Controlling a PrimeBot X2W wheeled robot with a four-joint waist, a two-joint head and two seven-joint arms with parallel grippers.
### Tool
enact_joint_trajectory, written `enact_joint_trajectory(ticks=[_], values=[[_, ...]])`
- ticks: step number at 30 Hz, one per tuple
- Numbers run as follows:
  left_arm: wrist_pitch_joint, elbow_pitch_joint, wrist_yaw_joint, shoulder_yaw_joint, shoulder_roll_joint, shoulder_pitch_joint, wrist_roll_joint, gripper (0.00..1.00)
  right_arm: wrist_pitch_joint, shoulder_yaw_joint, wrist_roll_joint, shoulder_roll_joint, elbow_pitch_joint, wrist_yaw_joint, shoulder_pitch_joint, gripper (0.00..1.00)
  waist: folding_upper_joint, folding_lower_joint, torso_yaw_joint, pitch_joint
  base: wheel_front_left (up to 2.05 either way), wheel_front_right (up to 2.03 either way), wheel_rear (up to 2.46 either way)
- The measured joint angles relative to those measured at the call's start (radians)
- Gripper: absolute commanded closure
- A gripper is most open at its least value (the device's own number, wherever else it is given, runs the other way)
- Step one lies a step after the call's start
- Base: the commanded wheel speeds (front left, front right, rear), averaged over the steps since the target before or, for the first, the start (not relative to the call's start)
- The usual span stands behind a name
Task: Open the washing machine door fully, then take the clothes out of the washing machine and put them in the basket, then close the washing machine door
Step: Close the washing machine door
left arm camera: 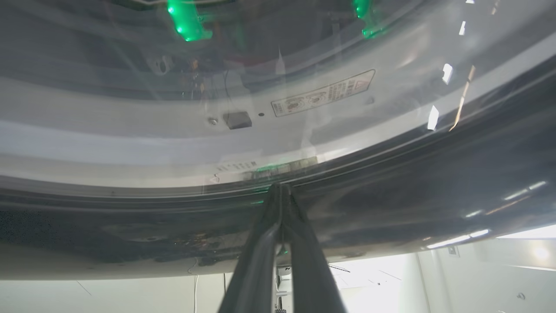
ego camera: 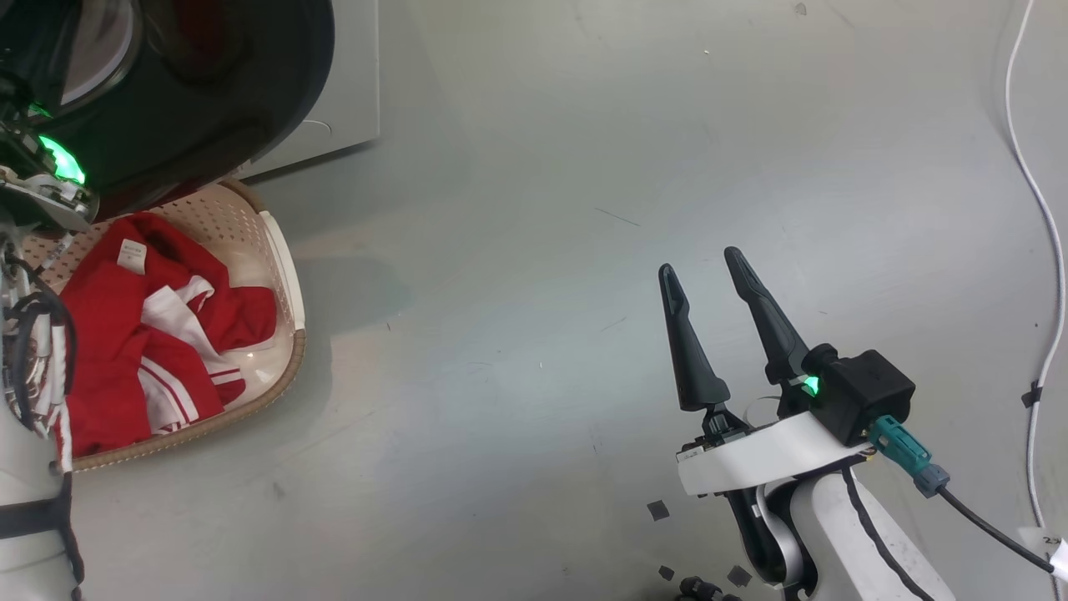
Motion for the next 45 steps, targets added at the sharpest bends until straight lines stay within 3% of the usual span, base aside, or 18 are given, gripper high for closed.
enact_joint_trajectory(ticks=[7, 17, 31, 36, 37, 45], values=[[0.011, 0.035, -0.027, -0.03, -0.007, -0.004, 0.019, 1.0, 0.0, -0.011, -0.002, 0.0, 0.001, -0.001, 0.0, 0.0, 0.0, 0.0, 0.021, -0.006, 0.0, 0.0, 0.0], [0.032, 0.059, -0.078, -0.025, -0.065, 0.045, -0.03, 1.0, 0.0, -0.038, -0.022, 0.0, 0.018, -0.009, -0.007, 0.0, 0.0, 0.0, 0.08, -0.028, 0.0, 0.0, 0.0], [0.029, 0.009, -0.087, 0.065, -0.107, 0.249, -0.094, 1.0, 0.0, -0.086, -0.067, 0.0, 0.071, -0.008, -0.003, 0.0, 0.0, -0.0001, 0.181, -0.107, 0.0, 0.0, 0.0], [0.01, -0.059, -0.087, 0.109, -0.135, 0.337, -0.109, 0.21, 0.0, -0.097, -0.073, -0.003, 0.092, 0.001, 0.007, 0.0, 0.0, -0.0001, 0.215, -0.147, 0.0, 0.0, 0.0], [0.009, -0.074, -0.087, 0.112, -0.136, 0.356, -0.11, 0.02, 0.0, -0.098, -0.074, -0.004, 0.095, 0.001, 0.009, 0.0, 0.0, -0.0001, 0.221, -0.155, 0.0, 0.0, 0.0], [-0.029, -0.142, -0.087, 0.146, -0.16, 0.528, -0.102, 0.0, 0.0, -0.11, -0.078, -0.017, 0.119, 0.012, 0.049, 0.0, 0.0, -0.0001, 0.265, -0.228, 0.0, 0.0, 0.0]])
